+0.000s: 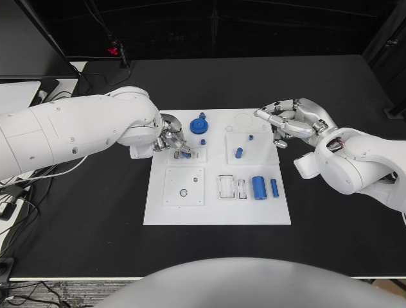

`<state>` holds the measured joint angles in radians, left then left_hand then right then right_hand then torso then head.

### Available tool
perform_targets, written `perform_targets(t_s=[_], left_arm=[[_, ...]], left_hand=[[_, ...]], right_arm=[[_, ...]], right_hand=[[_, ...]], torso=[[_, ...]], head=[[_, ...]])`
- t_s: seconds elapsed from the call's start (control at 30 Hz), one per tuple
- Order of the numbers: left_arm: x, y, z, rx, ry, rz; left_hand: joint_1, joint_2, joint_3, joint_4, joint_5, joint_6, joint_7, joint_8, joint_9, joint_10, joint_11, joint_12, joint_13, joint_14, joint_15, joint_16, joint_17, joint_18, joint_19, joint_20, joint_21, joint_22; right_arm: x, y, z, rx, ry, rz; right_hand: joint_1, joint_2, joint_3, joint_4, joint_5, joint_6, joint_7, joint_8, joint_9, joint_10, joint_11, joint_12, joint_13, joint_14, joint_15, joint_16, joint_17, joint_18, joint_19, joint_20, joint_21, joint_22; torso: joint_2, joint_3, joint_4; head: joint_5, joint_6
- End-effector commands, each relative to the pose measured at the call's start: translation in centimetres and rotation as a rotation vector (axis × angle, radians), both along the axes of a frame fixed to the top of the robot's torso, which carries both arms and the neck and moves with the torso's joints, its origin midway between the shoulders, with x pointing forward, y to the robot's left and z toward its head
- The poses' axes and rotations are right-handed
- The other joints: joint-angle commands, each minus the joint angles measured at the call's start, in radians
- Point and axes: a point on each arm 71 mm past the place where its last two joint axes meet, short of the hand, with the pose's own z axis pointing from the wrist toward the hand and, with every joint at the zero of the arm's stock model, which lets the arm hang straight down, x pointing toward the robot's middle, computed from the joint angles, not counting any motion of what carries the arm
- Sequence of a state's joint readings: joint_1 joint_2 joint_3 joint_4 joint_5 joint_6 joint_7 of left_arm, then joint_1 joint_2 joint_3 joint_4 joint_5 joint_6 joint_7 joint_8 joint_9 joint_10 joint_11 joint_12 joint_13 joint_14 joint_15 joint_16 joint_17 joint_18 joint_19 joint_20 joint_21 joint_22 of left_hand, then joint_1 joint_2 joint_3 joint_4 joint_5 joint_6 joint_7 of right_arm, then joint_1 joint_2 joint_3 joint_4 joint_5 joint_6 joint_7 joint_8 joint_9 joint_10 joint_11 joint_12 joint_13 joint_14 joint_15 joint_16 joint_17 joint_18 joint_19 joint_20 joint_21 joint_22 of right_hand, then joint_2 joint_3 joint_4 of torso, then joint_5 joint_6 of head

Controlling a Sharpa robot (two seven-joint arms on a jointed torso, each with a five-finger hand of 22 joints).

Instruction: Assemble the parts on the task board

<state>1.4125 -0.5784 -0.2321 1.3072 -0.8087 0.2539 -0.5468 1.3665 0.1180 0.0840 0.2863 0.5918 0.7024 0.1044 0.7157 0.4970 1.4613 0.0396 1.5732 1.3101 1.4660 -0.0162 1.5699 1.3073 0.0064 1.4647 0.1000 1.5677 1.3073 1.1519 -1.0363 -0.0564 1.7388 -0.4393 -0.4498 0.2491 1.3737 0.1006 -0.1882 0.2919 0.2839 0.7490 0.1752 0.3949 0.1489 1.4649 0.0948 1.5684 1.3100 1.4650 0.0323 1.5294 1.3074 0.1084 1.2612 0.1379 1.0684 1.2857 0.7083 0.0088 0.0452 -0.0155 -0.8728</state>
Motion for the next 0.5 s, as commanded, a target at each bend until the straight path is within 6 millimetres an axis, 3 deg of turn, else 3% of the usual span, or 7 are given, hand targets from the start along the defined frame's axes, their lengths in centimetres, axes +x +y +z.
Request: perform_targets(t_s=[0.03,0.5], left_arm=[[-0.19,-0.01,-0.39,0.020,0.018,-0.009],[-0.23,0.22,-0.49,0.036,0.031,-0.009]], left_hand=[[0.021,0.018,0.005,0.002,-0.005,-0.001,-0.008,-0.002,-0.001,0.109,-0.003,-0.002,0.261,0.105,-0.005,0.001,0.263,-0.006,0.106,-0.004,0.003,0.263],[0.014,0.017,0.005,0.005,-0.009,0.000,-0.008,-0.004,0.000,0.109,-0.002,-0.002,0.261,0.105,-0.005,0.001,0.263,-0.006,0.106,-0.003,0.003,0.263]], right_arm=[[-0.04,0.19,0.12,0.008,-0.006,0.013],[-0.06,0.18,0.13,0.008,-0.006,0.014]], right_hand=[[-0.003,0.014,-0.008,0.001,-0.001,-0.007,-0.001,0.005,0.001,0.106,0.002,0.002,0.261,0.058,-0.001,-0.006,0.186,0.014,-0.006,0.001,-0.004,-0.001],[-0.007,0.020,-0.010,0.001,0.000,-0.009,-0.001,0.009,0.002,0.106,0.002,0.002,0.261,0.058,-0.001,-0.006,0.185,0.014,-0.005,0.001,-0.005,-0.001]], torso=[[0.000,0.0002,-0.0005],[0.000,0.0006,0.0002]], head=[[0.000,0.000],[-0.001,0.000]])
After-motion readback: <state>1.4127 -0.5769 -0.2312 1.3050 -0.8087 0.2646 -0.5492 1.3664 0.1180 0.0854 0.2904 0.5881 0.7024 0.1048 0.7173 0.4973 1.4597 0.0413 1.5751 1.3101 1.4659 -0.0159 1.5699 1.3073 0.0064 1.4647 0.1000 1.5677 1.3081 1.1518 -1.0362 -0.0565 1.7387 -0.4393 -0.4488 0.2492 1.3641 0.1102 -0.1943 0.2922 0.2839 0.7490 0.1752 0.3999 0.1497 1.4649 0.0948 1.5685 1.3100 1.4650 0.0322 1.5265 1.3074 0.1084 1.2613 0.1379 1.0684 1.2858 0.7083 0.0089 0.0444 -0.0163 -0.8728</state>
